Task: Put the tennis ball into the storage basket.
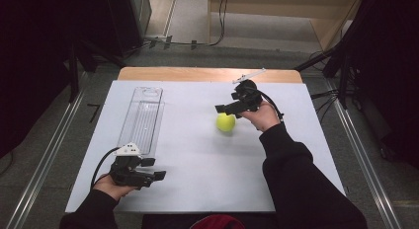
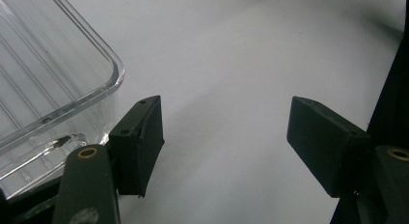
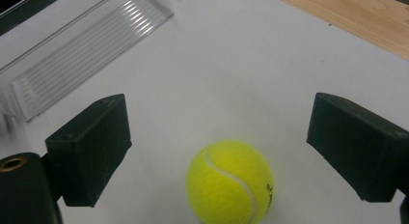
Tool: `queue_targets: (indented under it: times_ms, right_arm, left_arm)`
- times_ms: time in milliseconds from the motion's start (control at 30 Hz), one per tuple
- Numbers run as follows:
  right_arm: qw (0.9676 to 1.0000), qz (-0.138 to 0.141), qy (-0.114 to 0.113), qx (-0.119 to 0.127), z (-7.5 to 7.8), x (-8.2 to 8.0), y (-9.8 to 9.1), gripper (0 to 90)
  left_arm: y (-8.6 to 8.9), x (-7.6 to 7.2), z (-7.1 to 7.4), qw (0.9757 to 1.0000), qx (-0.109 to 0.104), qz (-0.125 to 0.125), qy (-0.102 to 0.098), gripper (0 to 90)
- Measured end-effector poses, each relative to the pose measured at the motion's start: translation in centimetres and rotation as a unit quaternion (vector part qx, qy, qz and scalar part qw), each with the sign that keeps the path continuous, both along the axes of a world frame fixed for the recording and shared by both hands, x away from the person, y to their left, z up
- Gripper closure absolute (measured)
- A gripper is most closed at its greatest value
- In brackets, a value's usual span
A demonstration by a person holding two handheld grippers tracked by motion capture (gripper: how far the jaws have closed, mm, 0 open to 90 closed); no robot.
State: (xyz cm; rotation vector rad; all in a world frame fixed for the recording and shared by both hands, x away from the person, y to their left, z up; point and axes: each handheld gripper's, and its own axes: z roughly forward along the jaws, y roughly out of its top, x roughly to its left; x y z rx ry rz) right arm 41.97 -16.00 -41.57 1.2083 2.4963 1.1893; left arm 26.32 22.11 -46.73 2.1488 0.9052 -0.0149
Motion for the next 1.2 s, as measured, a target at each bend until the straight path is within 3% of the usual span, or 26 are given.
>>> queue_targets:
  times_ms: [533, 1200]
  right_arm:
    - [0.9999, -0.009, -0.004, 0.007, -1.0, 0.4, 0.2, 6.5]
    - [0.9999, -0.013, 0.002, -0.008, -2.9, 0.1, 0.6, 6.5]
  left_arm:
    - [0.0, 0.0, 0.1, 1.0, -0.002, 0.0, -0.001, 29.6]
    - [0.0, -0.1, 0.1, 1.0, -0.004, 0.0, -0.003, 29.6]
